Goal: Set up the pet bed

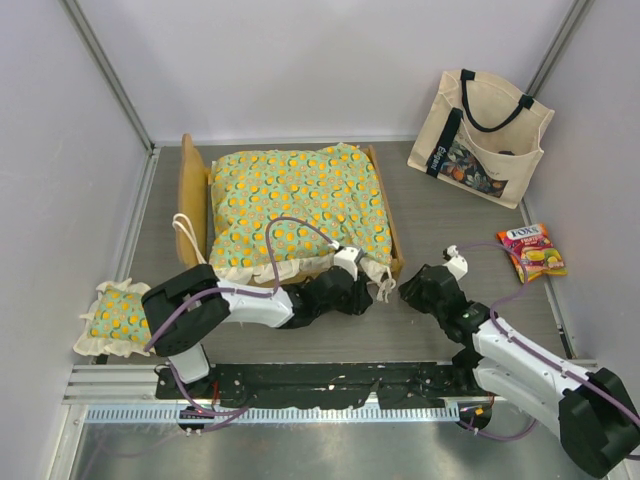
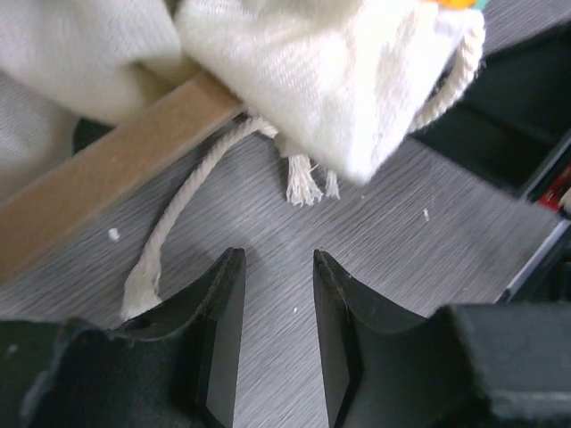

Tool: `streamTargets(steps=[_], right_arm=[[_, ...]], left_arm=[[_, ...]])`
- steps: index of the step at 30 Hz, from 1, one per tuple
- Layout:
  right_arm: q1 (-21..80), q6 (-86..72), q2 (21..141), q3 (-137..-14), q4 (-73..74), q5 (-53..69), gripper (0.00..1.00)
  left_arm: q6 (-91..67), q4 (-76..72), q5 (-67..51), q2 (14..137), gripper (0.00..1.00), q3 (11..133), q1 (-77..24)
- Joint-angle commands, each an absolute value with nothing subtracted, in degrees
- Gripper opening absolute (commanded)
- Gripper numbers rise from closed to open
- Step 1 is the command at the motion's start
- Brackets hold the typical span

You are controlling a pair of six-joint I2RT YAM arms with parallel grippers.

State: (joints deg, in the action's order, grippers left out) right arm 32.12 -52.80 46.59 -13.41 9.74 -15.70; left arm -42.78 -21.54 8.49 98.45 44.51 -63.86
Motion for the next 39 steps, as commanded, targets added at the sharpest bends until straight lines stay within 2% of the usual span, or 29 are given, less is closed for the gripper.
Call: streamTargets(steps=[1,10,18,24,28,31,33,39], right_arm=[[28.1,-51.2,46.9,-12.8,0.3,-9.3,0.35],[27.9,-51.9,50.7,-11.3,-5.4,-7.7,0.36],[27.9,-51.6,55.2,-10.2,-10.6,-7.7,0.36],[27.8,-52.0,59.7,-9.9,-14.0,-7.0,0.36],[27.8,-52.0,60.5,-9.8,-13.6,-7.8,0.36],[27.8,-52.2,60.7,-9.7,-13.0,-8.7,0.3],[27.8,-52.1,61.3,-9.6,-13.2,-8.8,0.25],[27.8,-51.6,62.9,-9.9,-13.5,-9.2,0.08]], left_arm=[[-36.2,-20.0,16.4,94.4,0.4,42.8,-65.8],[-28.1,-19.2,25.4,95.2,0.53,42.7,-66.6],[-24.2,-19.4,29.1,97.6,0.58,42.5,-66.6],[-24.6,-20.5,27.5,99.8,0.57,42.6,-66.6],[-25.4,-21.0,26.3,101.0,0.5,42.6,-66.6],[-25.8,-21.3,25.4,102.0,0.41,42.7,-66.6],[-26.1,-21.3,25.1,102.7,0.32,42.7,-66.6],[-27.0,-21.6,23.9,103.4,0.16,42.5,-66.6]])
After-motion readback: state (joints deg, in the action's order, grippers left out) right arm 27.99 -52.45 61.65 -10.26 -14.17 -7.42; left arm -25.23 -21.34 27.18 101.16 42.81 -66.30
